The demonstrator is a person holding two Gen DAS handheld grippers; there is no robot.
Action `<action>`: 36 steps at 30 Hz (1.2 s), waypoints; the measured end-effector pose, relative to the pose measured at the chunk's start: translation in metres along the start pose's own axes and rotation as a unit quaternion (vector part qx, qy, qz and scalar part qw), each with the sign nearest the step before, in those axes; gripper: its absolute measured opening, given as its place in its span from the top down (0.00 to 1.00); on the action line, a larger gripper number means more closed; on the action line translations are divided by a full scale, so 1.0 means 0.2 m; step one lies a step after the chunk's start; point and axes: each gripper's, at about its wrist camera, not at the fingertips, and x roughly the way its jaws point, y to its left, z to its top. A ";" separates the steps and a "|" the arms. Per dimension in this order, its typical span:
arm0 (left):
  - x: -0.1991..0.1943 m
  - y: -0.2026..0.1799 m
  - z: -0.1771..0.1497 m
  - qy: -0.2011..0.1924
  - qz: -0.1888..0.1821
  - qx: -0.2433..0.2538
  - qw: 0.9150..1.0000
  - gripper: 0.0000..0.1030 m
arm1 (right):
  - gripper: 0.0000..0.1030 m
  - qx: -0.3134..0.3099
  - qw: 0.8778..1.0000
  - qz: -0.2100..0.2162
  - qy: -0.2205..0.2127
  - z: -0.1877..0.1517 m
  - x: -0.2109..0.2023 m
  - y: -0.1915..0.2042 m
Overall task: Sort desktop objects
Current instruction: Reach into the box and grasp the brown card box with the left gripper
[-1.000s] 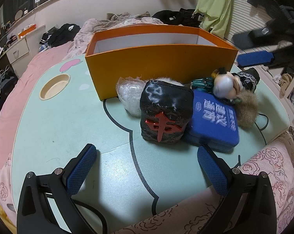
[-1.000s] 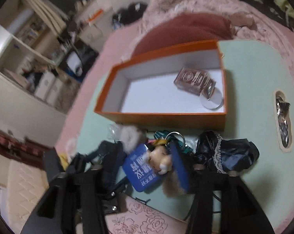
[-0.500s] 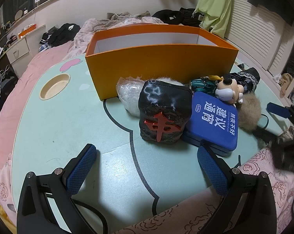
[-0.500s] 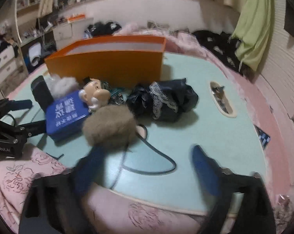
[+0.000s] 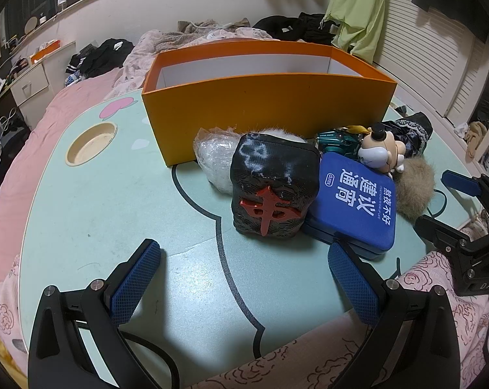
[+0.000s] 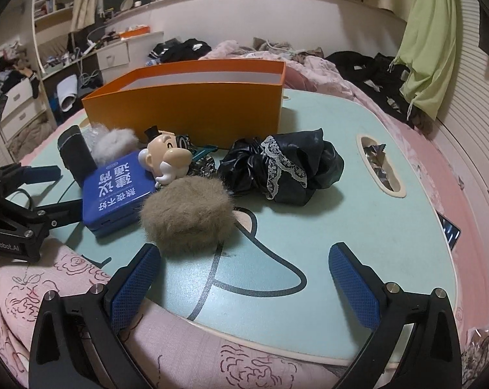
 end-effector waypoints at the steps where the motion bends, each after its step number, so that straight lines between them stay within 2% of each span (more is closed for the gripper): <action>1: 0.00 0.00 0.00 0.000 0.000 0.000 1.000 0.00 | 0.00 0.000 1.000 0.000 0.000 0.00 0.00 0.00; 10: -0.02 0.04 -0.01 0.007 -0.007 -0.005 1.000 0.00 | 0.00 -0.001 1.000 0.001 -0.001 -0.01 -0.02 0.02; 12: -0.07 0.07 0.00 -0.010 -0.019 -0.026 0.999 0.01 | 0.00 -0.001 1.000 0.001 -0.001 -0.01 -0.02 0.02; 13: -0.10 0.08 0.01 -0.014 -0.024 -0.039 0.999 0.04 | 0.00 -0.001 1.000 0.001 -0.001 -0.01 -0.02 0.02; 14: -0.15 0.10 0.03 -0.019 -0.032 -0.059 0.998 0.14 | 0.00 -0.001 1.000 0.001 -0.001 -0.01 -0.02 0.02; 15: -0.22 0.11 0.07 -0.034 -0.034 -0.070 0.996 0.19 | 0.00 -0.001 1.000 0.001 -0.001 -0.02 -0.02 0.02; 17: -0.34 0.05 0.19 -0.085 -0.019 -0.040 0.995 0.19 | 0.00 -0.001 1.000 0.001 -0.002 -0.01 -0.03 0.03; 20: -0.39 -0.05 0.37 -0.107 -0.018 0.028 0.994 0.19 | 0.00 -0.001 1.000 0.001 -0.002 -0.01 -0.03 0.04; 22: -0.34 -0.09 0.55 -0.090 -0.055 0.041 0.994 0.19 | 0.00 -0.001 1.000 0.001 -0.002 -0.01 -0.03 0.03; 24: -0.21 -0.11 0.75 -0.039 -0.107 0.029 0.993 0.19 | 0.00 -0.001 1.000 0.001 -0.002 -0.01 -0.03 0.03; 26: -0.02 -0.13 0.92 0.025 -0.127 0.009 0.992 0.19 | 0.00 -0.001 1.000 0.002 -0.002 -0.01 -0.03 0.03; 29: 0.25 -0.21 1.05 0.096 -0.126 0.004 0.987 0.19 | 0.00 -0.001 1.000 0.003 -0.003 -0.01 -0.03 0.04; 32: 0.47 -0.27 1.08 0.141 -0.097 0.003 0.985 0.21 | 0.00 -0.001 1.000 0.003 -0.004 -0.01 -0.03 0.05; 33: 0.51 -0.29 1.08 0.148 -0.092 0.005 0.985 0.27 | 0.00 -0.001 1.000 0.003 -0.004 -0.01 -0.03 0.06; 36: 0.62 -0.33 1.05 0.160 -0.072 0.021 0.984 0.28 | 0.00 -0.001 1.000 0.003 -0.004 -0.01 -0.03 0.06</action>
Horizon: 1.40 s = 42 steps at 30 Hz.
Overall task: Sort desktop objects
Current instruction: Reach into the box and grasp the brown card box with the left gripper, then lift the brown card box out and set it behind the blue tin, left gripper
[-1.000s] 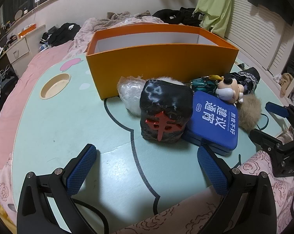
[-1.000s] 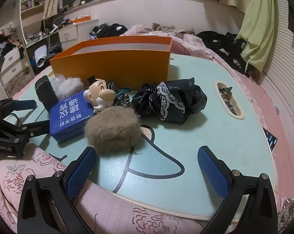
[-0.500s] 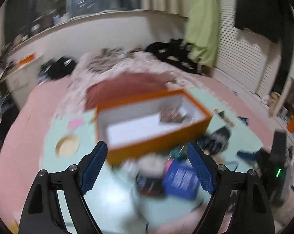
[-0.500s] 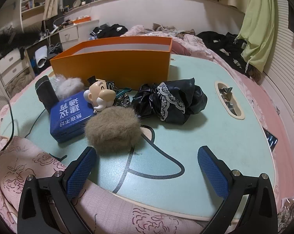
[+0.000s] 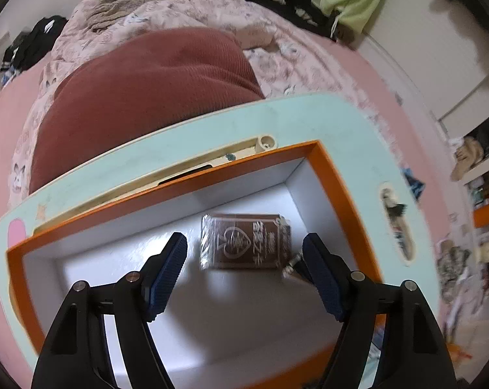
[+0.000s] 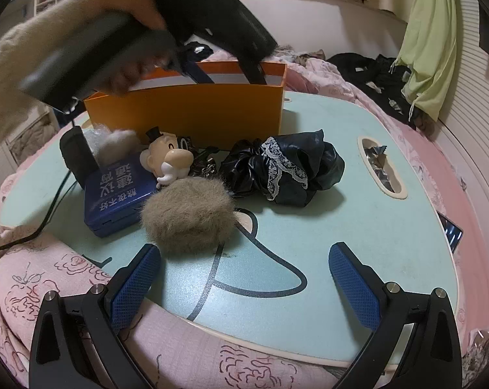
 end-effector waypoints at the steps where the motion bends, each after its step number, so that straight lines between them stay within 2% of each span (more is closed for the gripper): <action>1: 0.03 -0.01 0.00 0.005 0.011 0.004 1.000 0.31 | 0.00 0.000 1.000 0.000 0.000 0.00 0.00 0.00; 2: 0.04 -0.01 0.01 0.008 0.019 0.009 1.000 0.37 | 0.00 0.000 1.000 0.000 0.000 0.00 0.00 0.00; 3: 0.05 -0.02 0.00 0.011 0.020 0.014 1.000 0.39 | 0.00 0.000 1.000 0.000 0.000 0.00 0.00 0.00; 6: 0.05 -0.04 -0.02 0.020 0.024 0.041 0.999 0.40 | 0.00 0.000 1.000 0.000 0.000 0.00 0.00 0.00; 9: 0.02 -0.03 -0.02 0.003 0.026 0.050 0.998 0.44 | 0.00 0.000 1.000 0.000 0.000 0.00 0.00 -0.01; 12: -0.07 0.00 -0.03 -0.035 0.014 0.043 0.998 0.45 | 0.00 0.000 1.000 0.000 -0.001 0.00 0.00 -0.01; 15: -0.24 0.01 -0.10 -0.089 0.004 0.053 0.995 0.45 | 0.00 0.000 1.000 0.000 -0.001 0.00 0.00 -0.01; 18: -0.48 0.03 -0.23 -0.143 -0.032 0.054 0.988 0.45 | 0.00 0.000 1.000 0.000 -0.001 -0.01 0.00 -0.01; 21: -0.65 0.07 -0.37 -0.175 -0.070 0.043 0.981 0.45 | 0.00 0.000 1.000 0.001 -0.001 -0.01 0.00 -0.01; 24: -0.70 0.10 -0.51 -0.178 -0.091 0.039 0.979 0.45 | 0.00 0.000 1.000 0.001 -0.001 -0.01 0.00 -0.01; 29: -0.62 0.12 -0.69 -0.157 -0.099 0.026 0.982 0.44 | 0.00 0.000 1.000 0.001 -0.001 -0.01 0.00 -0.01; 32: -0.55 0.17 -0.72 -0.154 -0.096 0.007 0.983 0.44 | 0.00 0.000 1.000 0.001 -0.001 -0.01 0.00 -0.01; 34: -0.54 0.20 -0.75 -0.157 -0.096 -0.012 0.983 0.39 | 0.00 0.000 1.000 0.001 -0.001 -0.01 0.00 -0.01; 38: -0.57 0.30 -0.84 -0.184 -0.117 -0.055 0.974 0.24 | 0.00 0.000 1.000 0.001 -0.001 -0.01 0.01 -0.01; 40: -0.62 0.34 -0.91 -0.201 -0.117 -0.073 0.970 0.22 | 0.00 0.000 1.000 0.001 -0.001 -0.01 0.01 -0.01; 42: -0.65 0.35 -0.98 -0.210 -0.105 -0.075 0.969 0.22 | 0.00 0.000 1.000 0.001 -0.001 -0.01 0.01 -0.01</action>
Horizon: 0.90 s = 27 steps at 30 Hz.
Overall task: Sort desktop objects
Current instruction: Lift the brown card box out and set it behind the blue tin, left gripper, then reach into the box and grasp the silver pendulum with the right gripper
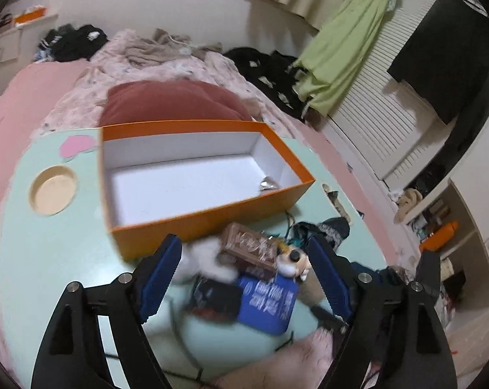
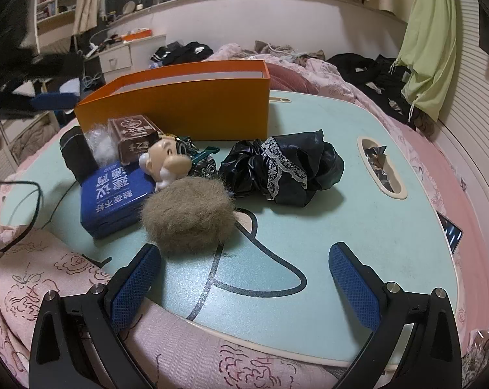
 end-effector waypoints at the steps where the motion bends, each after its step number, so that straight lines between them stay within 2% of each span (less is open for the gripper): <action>1: -0.03 0.00 -0.04 -0.003 0.009 0.006 1.000 0.22 | 0.00 0.000 1.000 0.000 0.000 0.00 0.00 0.00; 5: -0.04 -0.03 -0.22 0.035 0.044 0.047 0.997 0.22 | 0.00 0.000 1.000 0.000 0.000 0.00 0.00 0.00; 10: 0.10 -0.01 -0.42 0.085 0.074 0.056 0.992 0.22 | 0.00 0.000 1.000 0.000 0.001 0.00 0.00 0.00; 11: 0.12 -0.03 -0.44 0.060 0.098 0.072 0.991 0.20 | 0.00 -0.001 1.000 0.000 0.000 0.00 0.00 0.00; 12: 0.13 -0.04 -0.44 0.054 0.114 0.079 0.989 0.19 | 0.00 0.000 1.000 0.000 0.001 0.00 0.00 0.00; 13: 0.17 -0.05 -0.44 0.057 0.135 0.091 0.985 0.17 | 0.00 0.000 1.000 0.000 0.001 0.00 0.00 0.01; 14: 0.20 -0.07 -0.45 0.064 0.152 0.105 0.981 0.10 | 0.00 -0.001 1.000 0.000 0.001 0.00 0.00 0.00; 15: 0.22 -0.08 -0.44 0.063 0.152 0.106 0.981 0.00 | 0.00 0.000 1.000 0.000 0.001 0.00 0.00 0.00; 27: 0.24 -0.06 -0.45 0.055 0.153 0.102 0.981 0.00 | 0.00 0.000 1.000 -0.001 0.000 0.01 0.00 0.00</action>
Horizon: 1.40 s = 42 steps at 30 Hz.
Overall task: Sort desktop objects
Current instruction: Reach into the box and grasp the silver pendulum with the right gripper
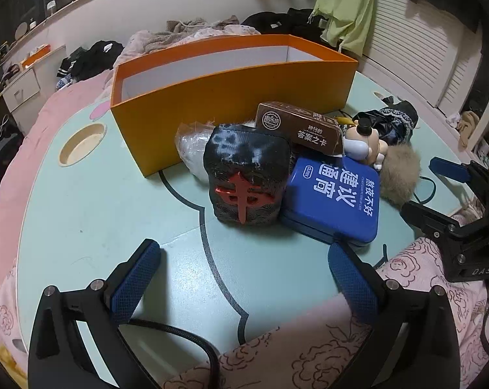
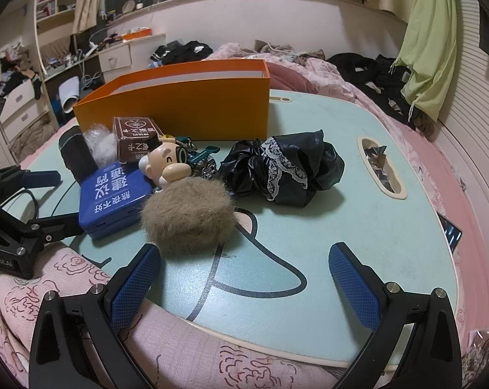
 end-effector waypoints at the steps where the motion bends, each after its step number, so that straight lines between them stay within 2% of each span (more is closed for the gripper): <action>1: 0.00 0.00 0.00 0.000 0.000 0.000 1.000 0.00 | 0.00 0.001 1.000 -0.001 0.000 0.00 0.00 0.00; 5: 0.00 0.00 0.00 0.000 0.000 0.000 1.000 0.00 | 0.02 0.007 1.000 -0.010 0.008 0.01 -0.02 -0.02; 7: -0.01 0.01 0.01 0.000 0.000 0.000 1.000 0.00 | 0.14 0.009 1.000 -0.009 0.016 0.04 -0.03 -0.04; 9: -0.01 0.01 0.01 0.000 0.000 0.000 1.000 0.00 | 0.21 0.003 1.000 -0.001 0.016 0.10 -0.08 -0.06; 12: -0.01 0.01 0.01 0.000 0.000 0.000 1.000 0.00 | 0.33 -0.023 1.000 -0.010 -0.002 0.27 -0.15 -0.09; 14: -0.01 0.01 0.01 -0.001 0.000 0.000 1.000 0.00 | 0.43 -0.042 0.999 -0.023 -0.016 0.45 -0.20 -0.09; 15: -0.01 0.02 0.01 0.000 0.000 0.000 1.000 0.00 | 0.51 -0.043 0.999 -0.022 -0.012 0.53 -0.20 -0.09; 16: -0.01 0.02 0.01 0.000 0.000 0.000 1.000 0.00 | 0.60 -0.038 0.999 -0.015 0.001 0.62 -0.19 -0.10; 19: -0.01 0.01 0.02 -0.001 -0.001 0.000 1.000 0.00 | 0.77 -0.013 0.996 0.031 0.084 0.90 -0.04 -0.11; 21: -0.02 0.01 0.03 -0.002 -0.001 0.000 1.000 0.00 | 0.77 -0.015 0.989 0.042 0.141 1.03 0.13 -0.09; 23: -0.02 0.01 0.03 -0.002 -0.001 -0.001 1.000 0.00 | 0.77 -0.006 0.979 0.052 0.199 1.10 0.30 -0.06; 25: -0.03 0.01 0.03 -0.003 -0.002 -0.001 1.000 0.00 | 0.77 -0.005 0.971 0.057 0.231 1.12 0.41 -0.02; 29: -0.03 0.02 0.03 -0.006 -0.003 -0.001 1.000 0.00 | 0.75 -0.030 0.962 0.018 0.272 1.09 0.60 0.06; 32: -0.02 0.02 0.03 -0.006 -0.004 -0.001 1.000 0.00 | 0.74 -0.045 0.954 -0.008 0.295 1.07 0.70 0.08; 34: -0.03 0.02 0.03 -0.007 -0.004 -0.001 1.000 0.00 | 0.62 -0.057 0.948 -0.028 0.311 1.05 0.76 0.09; 36: -0.03 0.02 0.03 -0.007 -0.004 -0.001 1.000 0.00 | 0.57 -0.069 0.947 -0.047 0.312 1.03 0.80 0.09; 39: -0.03 0.02 0.03 -0.007 -0.004 -0.001 1.000 0.00 | 0.58 -0.074 0.943 -0.056 0.320 0.98 0.82 0.10; 42: -0.03 0.02 0.03 -0.007 -0.004 -0.002 1.000 0.00 | 0.66 -0.071 0.946 -0.071 0.308 0.96 0.80 0.09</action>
